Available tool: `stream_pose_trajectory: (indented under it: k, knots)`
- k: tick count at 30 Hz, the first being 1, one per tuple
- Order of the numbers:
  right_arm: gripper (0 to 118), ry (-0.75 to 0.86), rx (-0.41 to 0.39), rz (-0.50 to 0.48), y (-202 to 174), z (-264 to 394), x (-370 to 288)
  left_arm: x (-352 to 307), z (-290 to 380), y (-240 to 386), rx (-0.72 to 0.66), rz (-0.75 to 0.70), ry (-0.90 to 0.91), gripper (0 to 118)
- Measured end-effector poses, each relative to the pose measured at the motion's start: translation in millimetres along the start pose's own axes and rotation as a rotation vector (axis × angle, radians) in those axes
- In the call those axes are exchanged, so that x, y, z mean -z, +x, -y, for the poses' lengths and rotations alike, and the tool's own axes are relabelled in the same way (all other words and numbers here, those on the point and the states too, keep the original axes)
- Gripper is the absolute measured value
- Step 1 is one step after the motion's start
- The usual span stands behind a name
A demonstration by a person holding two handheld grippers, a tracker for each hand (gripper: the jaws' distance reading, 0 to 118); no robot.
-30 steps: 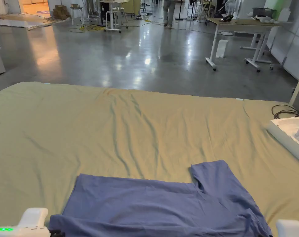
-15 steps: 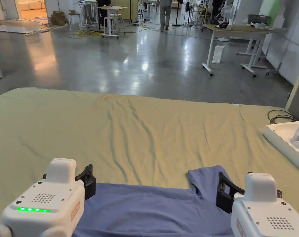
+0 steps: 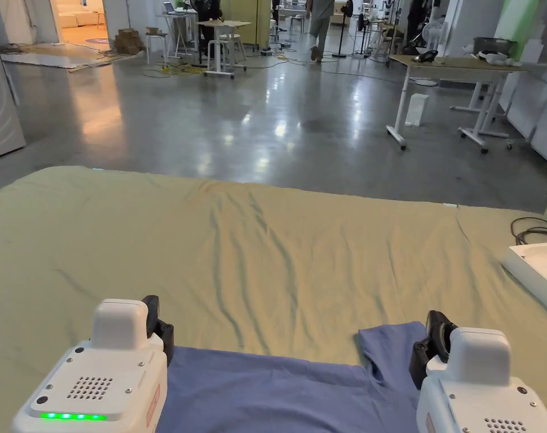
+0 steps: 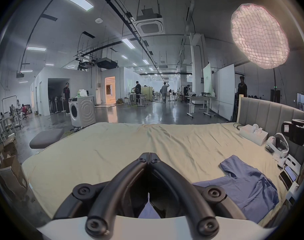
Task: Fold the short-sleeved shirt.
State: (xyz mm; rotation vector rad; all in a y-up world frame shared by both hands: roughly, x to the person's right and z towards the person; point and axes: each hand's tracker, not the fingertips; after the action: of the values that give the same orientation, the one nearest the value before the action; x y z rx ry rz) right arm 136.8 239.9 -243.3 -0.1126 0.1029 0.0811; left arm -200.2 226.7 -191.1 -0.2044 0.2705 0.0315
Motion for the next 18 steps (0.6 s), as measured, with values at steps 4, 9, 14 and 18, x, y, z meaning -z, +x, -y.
stream_pose_trajectory:
  k: [4, 9, 14, 18]
  knots:
    - [0, -0.018, -0.038, 0.000, -2, -1, 11, 22, 3, -18, -0.014, 0.007, -0.069, 0]
    - [0, -0.047, -0.054, -0.001, -1, 3, 31, 72, 7, -51, -0.049, 0.028, -0.220, 0]
    - [0, -0.114, -0.045, -0.022, 0, 9, 54, 143, 17, -79, -0.049, 0.034, -0.425, 0]
    - [0, -0.172, -0.067, -0.032, 2, 20, 72, 203, 28, -94, -0.101, 0.088, -0.635, 10]
